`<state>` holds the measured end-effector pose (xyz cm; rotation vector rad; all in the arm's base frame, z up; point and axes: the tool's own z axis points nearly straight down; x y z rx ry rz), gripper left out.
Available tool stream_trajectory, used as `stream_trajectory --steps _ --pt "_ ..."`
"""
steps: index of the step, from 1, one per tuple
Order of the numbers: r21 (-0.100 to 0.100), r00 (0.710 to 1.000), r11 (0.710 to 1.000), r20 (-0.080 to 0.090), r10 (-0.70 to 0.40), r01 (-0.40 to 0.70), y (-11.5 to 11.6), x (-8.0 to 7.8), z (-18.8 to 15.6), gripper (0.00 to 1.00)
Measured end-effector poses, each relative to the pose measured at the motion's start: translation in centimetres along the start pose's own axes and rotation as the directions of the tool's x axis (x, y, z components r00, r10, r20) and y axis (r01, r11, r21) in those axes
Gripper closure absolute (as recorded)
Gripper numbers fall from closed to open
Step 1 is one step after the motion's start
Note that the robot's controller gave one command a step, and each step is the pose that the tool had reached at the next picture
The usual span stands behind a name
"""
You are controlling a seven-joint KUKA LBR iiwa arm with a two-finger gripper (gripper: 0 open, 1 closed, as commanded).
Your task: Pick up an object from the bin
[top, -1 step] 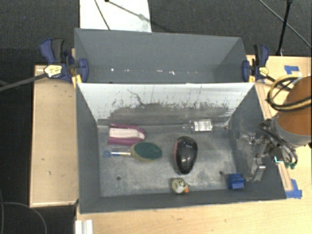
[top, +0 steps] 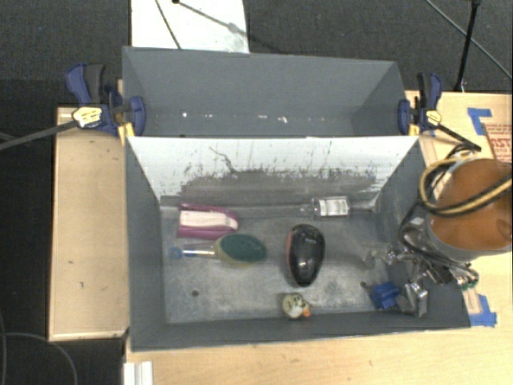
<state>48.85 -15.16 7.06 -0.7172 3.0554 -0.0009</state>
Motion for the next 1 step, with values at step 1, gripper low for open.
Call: stream_trajectory --steps 1 --pt "0.001 0.971 0.971 0.002 0.238 -0.238 1.26 0.48 -3.03 0.00"
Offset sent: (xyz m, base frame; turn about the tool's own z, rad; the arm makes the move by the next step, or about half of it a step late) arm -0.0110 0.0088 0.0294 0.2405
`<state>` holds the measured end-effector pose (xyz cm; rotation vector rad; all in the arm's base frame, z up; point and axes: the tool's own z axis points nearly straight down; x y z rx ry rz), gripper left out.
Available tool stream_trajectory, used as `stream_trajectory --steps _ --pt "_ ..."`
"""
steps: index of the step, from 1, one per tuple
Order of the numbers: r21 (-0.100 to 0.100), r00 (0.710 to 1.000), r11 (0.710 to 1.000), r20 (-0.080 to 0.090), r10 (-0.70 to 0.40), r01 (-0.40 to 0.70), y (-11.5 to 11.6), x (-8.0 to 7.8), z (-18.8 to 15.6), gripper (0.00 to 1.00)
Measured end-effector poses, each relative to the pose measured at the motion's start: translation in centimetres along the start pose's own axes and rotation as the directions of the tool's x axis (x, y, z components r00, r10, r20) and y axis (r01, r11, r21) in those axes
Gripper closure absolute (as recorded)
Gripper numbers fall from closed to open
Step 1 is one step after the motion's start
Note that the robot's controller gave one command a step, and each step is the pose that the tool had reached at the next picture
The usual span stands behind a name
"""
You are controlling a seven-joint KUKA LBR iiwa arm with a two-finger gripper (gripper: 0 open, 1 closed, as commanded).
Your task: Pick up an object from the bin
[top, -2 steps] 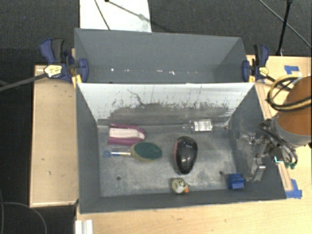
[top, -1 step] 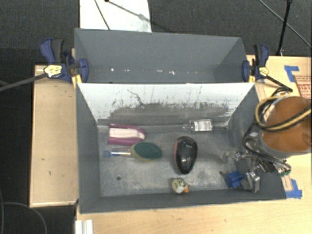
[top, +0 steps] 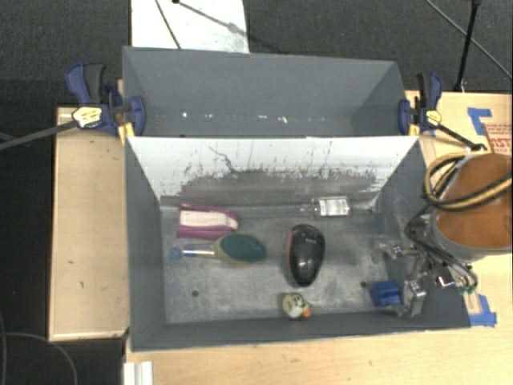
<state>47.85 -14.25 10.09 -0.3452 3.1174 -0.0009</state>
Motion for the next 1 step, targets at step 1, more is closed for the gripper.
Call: stream_trajectory --steps 1 --pt "0.001 0.998 0.998 0.003 0.057 -0.057 -0.55 -0.04 -0.80 0.00"
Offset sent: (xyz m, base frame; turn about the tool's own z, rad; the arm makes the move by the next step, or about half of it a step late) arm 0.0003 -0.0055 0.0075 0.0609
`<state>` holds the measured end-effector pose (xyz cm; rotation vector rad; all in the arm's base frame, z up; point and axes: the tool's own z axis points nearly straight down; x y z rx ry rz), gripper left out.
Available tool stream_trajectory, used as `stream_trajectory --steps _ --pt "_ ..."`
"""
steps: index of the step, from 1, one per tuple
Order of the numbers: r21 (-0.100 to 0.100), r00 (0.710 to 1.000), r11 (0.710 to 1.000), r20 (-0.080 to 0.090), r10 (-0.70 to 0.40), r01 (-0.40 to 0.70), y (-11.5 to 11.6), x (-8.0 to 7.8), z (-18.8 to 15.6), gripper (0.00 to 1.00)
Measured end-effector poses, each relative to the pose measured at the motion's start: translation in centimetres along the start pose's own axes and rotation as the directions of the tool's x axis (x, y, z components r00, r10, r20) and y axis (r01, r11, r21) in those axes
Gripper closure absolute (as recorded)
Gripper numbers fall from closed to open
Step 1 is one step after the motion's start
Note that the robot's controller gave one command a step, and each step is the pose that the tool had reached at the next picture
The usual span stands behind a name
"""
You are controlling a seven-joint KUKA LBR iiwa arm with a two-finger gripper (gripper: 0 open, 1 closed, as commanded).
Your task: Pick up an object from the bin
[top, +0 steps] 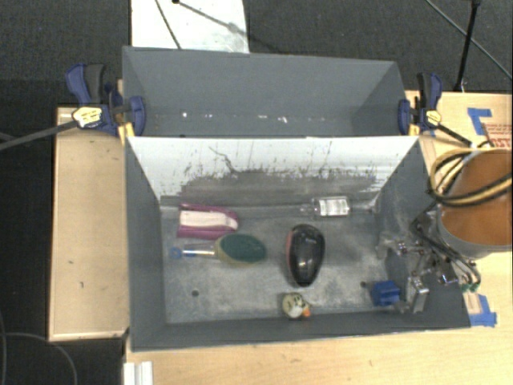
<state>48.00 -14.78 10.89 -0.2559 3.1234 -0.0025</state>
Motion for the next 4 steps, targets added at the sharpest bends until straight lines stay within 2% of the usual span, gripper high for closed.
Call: stream_trajectory --steps 1,2,3,4 --pt "-0.018 0.577 0.576 0.008 -0.817 0.817 1.5 -0.6 3.8 0.00" --pt "-0.016 0.553 0.553 0.009 -0.833 0.833 0.5 0.2 3.8 0.00" --pt "-0.014 0.554 0.554 0.003 -0.833 0.832 0.3 0.1 3.4 1.00" --pt "-0.004 0.556 0.556 0.002 -0.831 0.831 0.5 -0.1 0.1 1.00"
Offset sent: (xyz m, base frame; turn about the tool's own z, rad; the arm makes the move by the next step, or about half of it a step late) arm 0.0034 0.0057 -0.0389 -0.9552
